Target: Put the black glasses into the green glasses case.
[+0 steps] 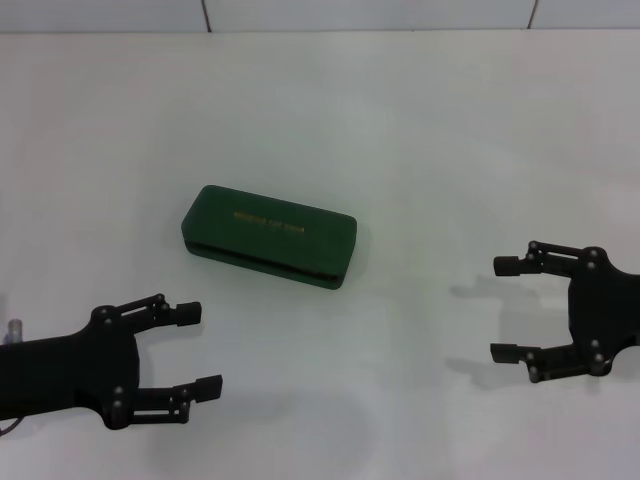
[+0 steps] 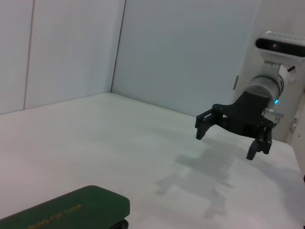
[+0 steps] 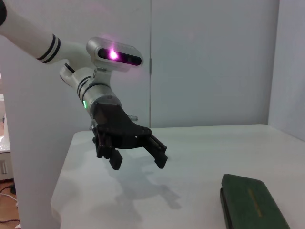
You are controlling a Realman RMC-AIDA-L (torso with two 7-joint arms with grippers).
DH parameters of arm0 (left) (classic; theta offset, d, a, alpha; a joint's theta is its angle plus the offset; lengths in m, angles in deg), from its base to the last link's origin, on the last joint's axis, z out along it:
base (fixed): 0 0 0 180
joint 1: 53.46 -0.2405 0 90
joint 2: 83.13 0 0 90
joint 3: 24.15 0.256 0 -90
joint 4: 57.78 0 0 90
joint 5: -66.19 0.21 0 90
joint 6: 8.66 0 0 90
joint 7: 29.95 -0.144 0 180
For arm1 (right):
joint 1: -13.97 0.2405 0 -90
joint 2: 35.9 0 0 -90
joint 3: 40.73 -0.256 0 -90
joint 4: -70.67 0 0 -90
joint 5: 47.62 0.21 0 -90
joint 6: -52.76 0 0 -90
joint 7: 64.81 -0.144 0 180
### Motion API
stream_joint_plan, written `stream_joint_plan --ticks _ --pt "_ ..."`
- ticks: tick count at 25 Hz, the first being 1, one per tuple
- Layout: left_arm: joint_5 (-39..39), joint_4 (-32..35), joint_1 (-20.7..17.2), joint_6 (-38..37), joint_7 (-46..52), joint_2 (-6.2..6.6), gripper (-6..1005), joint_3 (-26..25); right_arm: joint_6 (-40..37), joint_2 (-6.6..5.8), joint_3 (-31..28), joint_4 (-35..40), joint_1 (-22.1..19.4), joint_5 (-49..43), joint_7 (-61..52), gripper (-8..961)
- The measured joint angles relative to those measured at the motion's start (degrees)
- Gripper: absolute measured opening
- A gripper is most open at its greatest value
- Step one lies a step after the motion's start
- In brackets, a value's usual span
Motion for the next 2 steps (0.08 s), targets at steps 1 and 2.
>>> stream_joint_plan --ticks 1,2 --pt "0.01 0.0 -0.01 0.0 0.0 0.0 888 0.0 0.07 0.02 -0.01 -0.04 0.15 -0.01 0.0 887" --pt "0.05 0.0 -0.04 -0.01 -0.01 0.0 888 0.0 0.12 0.04 -0.03 -0.1 0.24 -0.02 -0.01 887"
